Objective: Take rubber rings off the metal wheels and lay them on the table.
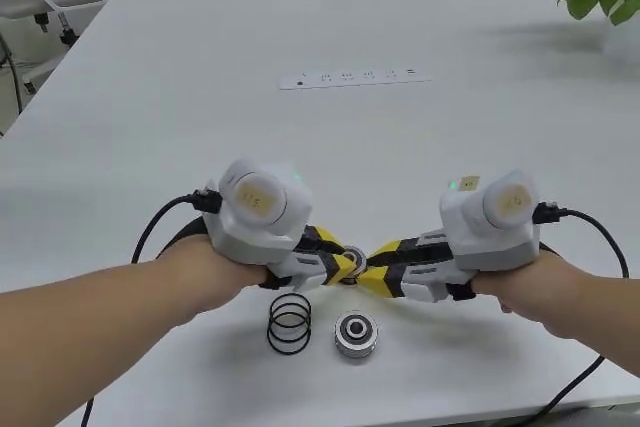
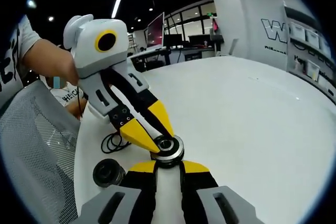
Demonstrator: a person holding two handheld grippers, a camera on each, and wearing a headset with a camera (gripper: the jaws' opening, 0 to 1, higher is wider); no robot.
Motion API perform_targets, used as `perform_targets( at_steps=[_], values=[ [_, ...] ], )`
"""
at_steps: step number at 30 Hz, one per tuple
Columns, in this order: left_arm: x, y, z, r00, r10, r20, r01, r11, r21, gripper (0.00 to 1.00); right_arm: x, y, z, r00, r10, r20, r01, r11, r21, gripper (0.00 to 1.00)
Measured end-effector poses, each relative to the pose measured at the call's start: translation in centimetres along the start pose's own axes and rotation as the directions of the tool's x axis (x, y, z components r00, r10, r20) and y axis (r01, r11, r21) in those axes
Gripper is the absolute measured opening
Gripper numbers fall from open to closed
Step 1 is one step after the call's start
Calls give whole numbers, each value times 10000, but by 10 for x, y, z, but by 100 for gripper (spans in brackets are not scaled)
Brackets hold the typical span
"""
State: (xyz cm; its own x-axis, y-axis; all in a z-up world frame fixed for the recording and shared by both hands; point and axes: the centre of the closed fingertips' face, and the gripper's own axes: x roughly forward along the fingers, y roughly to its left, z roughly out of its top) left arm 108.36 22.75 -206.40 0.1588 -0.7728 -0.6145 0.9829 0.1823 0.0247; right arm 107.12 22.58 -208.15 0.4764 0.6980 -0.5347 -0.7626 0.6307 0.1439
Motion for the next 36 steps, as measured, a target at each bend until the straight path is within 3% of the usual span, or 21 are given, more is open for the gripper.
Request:
perform_targets(
  at_steps=[21, 25, 29, 36],
  values=[
    [0, 0, 0, 9999, 145, -54, -146, 9996, -241, 7, -1, -1, -1, 10000, 17, -36, -17, 10000, -16, 8],
    [0, 0, 0, 9998, 176, -42, -177, 9993, -322, 7, -2, -2, -2, 10000, 9, -93, -9, 10000, -26, 0],
    [0, 0, 0, 9998, 185, -79, -187, 9994, -300, 7, -3, -2, -3, 9999, -54, -88, 54, 10000, 15, 0],
    [-1, -1, 0, 9994, 319, -105, -321, 9993, -188, 7, -3, -4, -3, 9999, -138, 37, 134, 9961, 877, 0]
  ],
)
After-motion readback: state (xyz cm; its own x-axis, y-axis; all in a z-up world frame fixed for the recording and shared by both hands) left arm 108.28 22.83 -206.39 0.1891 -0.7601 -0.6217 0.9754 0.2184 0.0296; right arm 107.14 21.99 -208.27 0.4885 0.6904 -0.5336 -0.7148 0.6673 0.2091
